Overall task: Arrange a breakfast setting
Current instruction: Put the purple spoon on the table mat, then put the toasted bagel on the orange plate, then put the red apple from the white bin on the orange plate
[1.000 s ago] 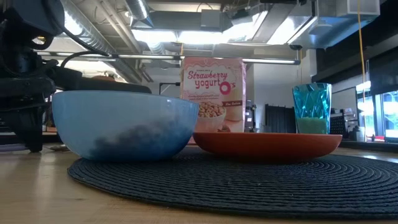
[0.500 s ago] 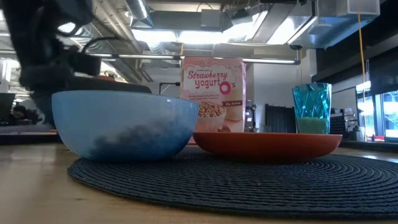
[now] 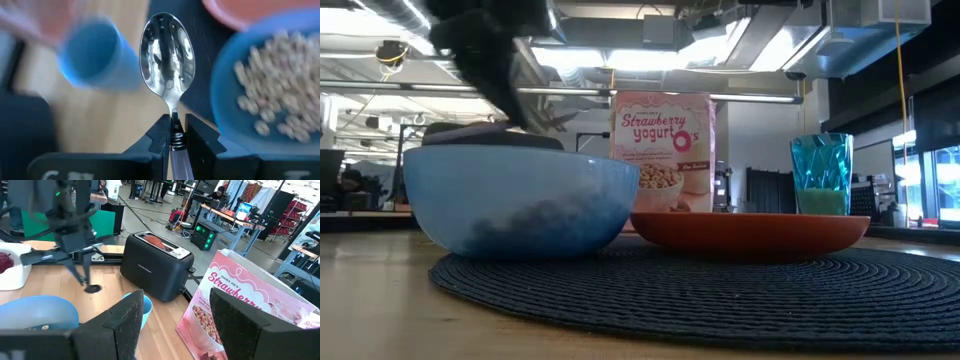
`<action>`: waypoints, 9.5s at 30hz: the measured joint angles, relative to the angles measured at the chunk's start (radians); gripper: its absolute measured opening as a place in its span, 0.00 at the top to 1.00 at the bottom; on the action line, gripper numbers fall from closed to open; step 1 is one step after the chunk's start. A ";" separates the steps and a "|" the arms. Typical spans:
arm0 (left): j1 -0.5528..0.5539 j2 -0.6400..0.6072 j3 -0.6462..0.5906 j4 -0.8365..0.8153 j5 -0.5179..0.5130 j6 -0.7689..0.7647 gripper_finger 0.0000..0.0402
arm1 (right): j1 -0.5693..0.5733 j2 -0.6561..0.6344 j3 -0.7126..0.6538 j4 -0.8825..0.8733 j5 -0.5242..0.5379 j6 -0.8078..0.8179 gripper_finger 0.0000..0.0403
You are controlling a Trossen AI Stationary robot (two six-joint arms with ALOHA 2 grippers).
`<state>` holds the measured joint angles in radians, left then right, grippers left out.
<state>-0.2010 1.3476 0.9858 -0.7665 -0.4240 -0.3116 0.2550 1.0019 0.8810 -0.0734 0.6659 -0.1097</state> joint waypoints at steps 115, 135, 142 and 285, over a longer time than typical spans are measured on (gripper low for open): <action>1.030 -0.037 0.382 -0.413 0.273 0.566 0.65 | 0.000 0.000 0.000 -0.047 -0.038 0.025 0.46; 1.124 0.010 0.303 -0.504 0.306 0.563 0.69 | 0.000 0.000 0.000 -0.062 -0.037 0.023 0.46; 1.124 -0.005 0.288 -0.496 0.273 0.578 0.80 | 0.000 0.000 0.000 -0.057 -0.037 0.023 0.46; -0.843 0.140 -0.074 -0.127 0.521 -0.699 0.13 | -0.281 0.037 0.000 0.091 -0.110 -0.051 0.46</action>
<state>-1.0443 1.4876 0.9118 -0.8940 0.0970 -1.0104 -0.0261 1.0393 0.8810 0.0177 0.5556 -0.1606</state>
